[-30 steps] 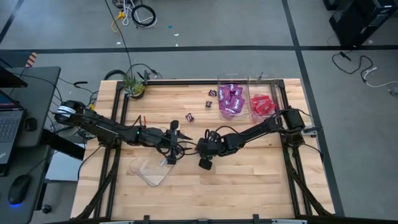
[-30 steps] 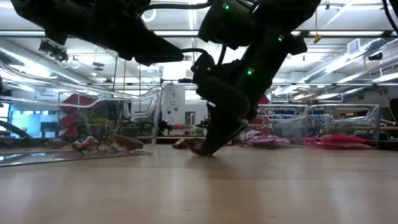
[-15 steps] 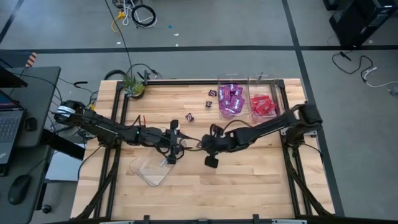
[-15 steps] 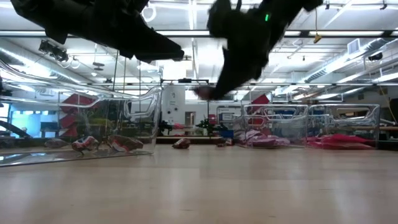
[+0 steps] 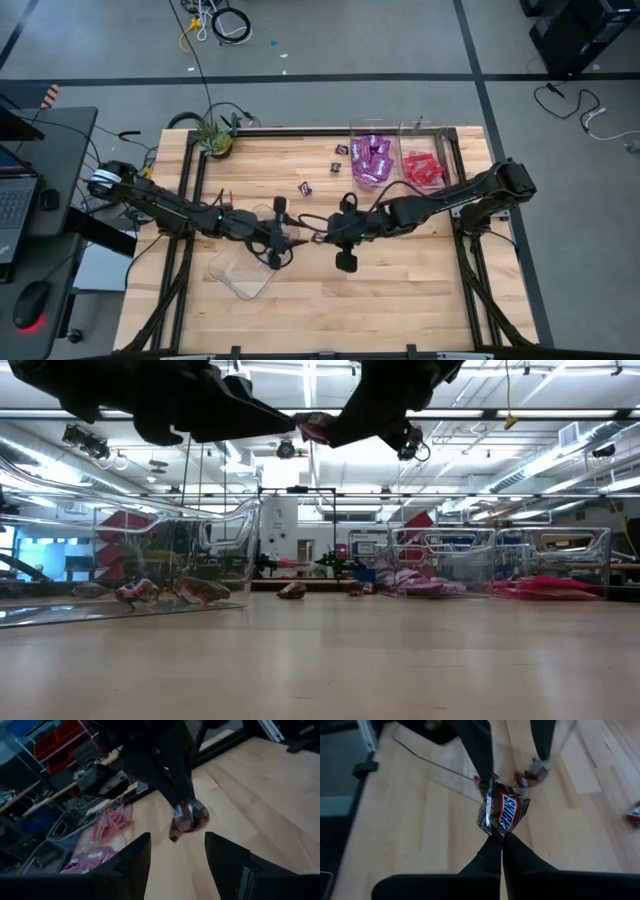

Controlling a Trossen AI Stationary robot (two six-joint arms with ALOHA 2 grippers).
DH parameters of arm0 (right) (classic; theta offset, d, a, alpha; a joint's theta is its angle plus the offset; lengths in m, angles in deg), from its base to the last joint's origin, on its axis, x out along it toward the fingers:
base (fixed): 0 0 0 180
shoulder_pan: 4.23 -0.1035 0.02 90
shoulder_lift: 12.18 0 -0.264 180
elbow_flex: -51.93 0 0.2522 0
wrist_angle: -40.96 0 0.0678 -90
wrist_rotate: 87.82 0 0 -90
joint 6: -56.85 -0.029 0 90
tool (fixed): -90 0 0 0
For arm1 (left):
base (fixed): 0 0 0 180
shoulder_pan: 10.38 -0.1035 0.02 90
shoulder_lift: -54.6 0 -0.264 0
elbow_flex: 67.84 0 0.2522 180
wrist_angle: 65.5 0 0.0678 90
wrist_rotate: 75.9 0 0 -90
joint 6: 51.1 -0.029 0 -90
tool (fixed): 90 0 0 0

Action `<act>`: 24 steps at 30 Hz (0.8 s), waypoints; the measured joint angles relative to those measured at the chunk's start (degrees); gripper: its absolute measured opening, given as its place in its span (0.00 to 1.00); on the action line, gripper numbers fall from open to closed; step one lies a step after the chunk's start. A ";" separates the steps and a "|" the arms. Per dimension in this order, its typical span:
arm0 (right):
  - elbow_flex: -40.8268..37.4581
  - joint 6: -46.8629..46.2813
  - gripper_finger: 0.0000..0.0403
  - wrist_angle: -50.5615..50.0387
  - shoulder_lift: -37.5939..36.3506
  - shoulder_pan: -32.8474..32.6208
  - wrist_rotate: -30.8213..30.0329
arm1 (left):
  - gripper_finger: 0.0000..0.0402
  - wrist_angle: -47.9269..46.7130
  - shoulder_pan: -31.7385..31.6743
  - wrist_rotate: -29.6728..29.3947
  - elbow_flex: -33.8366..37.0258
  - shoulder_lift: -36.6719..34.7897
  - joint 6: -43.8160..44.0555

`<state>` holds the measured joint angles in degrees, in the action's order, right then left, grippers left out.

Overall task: Sort candy
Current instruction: Put the brown candy into the bottom transparent bin

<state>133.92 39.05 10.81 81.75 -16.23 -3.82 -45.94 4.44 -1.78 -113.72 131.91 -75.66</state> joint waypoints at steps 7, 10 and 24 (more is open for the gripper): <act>0.02 0.34 0.00 1.96 0.00 -0.02 3.21 | 0.47 0.71 2.37 0.25 0.00 0.12 -4.75; 0.02 0.48 0.00 3.27 0.00 -0.02 4.61 | 0.47 1.99 3.00 0.26 -1.08 1.23 -5.26; 0.04 0.92 0.01 3.88 0.02 -0.24 7.34 | 0.46 -5.22 3.47 -0.81 -8.61 7.09 -4.61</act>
<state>133.96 39.96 14.68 81.77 -16.48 3.53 -51.16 7.91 -2.59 -122.33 139.00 -80.27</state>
